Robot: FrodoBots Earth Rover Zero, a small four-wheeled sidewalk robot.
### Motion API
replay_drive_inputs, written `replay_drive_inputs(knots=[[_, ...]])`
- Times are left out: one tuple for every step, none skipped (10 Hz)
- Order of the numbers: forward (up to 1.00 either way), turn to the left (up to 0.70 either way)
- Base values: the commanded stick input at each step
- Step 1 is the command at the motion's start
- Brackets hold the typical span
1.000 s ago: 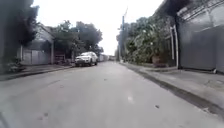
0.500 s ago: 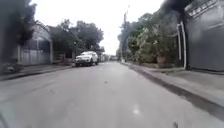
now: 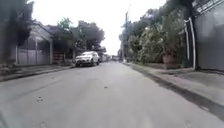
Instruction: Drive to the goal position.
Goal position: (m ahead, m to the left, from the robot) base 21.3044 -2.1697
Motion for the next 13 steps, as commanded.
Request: replay_drive_inputs(knots=[[0.85, 0.0], [0.85, 0.0], [0.85, 0.0], [0.85, 0.0], [0.85, 0.0], [0.85, -0.11], [0.85, -0.23], [0.85, -0.34], [0.85, -0.18], [0.85, -0.1], [0.85, -0.02], [0.85, 0.0], [0.85, 0.0]])
